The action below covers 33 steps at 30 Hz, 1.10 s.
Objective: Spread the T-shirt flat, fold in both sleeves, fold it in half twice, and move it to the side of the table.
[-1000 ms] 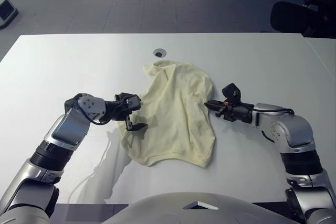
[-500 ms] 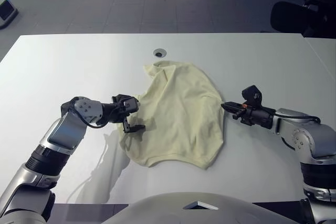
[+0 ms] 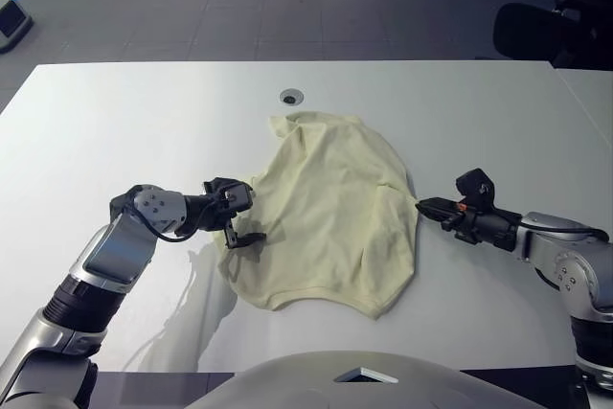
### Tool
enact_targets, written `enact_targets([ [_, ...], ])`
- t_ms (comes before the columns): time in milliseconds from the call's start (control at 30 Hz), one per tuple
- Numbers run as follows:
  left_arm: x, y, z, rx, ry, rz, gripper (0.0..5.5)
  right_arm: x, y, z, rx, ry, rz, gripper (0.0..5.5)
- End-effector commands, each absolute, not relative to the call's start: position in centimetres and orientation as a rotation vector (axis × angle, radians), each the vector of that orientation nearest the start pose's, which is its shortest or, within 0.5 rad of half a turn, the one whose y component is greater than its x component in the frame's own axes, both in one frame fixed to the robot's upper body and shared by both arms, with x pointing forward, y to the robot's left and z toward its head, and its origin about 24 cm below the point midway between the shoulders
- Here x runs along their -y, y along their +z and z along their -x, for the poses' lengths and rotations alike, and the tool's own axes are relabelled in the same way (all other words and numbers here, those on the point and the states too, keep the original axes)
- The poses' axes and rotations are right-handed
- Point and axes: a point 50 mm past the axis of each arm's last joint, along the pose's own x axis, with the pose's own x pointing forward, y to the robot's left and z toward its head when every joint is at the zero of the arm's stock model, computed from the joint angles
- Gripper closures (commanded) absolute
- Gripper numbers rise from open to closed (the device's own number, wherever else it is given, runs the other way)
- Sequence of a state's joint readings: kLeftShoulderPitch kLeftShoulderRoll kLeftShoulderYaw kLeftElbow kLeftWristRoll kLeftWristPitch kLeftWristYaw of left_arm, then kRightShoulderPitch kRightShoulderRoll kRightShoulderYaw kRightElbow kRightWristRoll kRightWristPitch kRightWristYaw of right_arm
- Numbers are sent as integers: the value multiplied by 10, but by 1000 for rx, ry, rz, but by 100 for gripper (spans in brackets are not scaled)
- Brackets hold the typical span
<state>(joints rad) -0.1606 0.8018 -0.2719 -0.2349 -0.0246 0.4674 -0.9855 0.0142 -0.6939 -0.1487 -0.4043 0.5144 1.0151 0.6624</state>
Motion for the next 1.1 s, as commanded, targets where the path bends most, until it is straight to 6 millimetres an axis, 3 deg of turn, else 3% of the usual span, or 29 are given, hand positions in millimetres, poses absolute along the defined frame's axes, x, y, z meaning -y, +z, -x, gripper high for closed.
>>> enact_targets([
  [33, -199, 70, -235, -629, -1066, -669, 10, 224, 93, -218, -657, 652, 32, 423],
  [333, -196, 70, -236, -624, -1074, -671, 10, 229, 88, -221, -670, 622, 50, 549],
  [633, -195, 70, -237, -623, -1073, -670, 10, 232, 88, -224, -666, 604, 61, 413],
  [933, -194, 70, -237, -620, -1076, -669, 10, 226, 74, -231, -688, 611, 32, 271],
  [1100, -194, 71, -239, -617, -1080, -678, 10, 224, 72, -230, -686, 624, 6, 335],
])
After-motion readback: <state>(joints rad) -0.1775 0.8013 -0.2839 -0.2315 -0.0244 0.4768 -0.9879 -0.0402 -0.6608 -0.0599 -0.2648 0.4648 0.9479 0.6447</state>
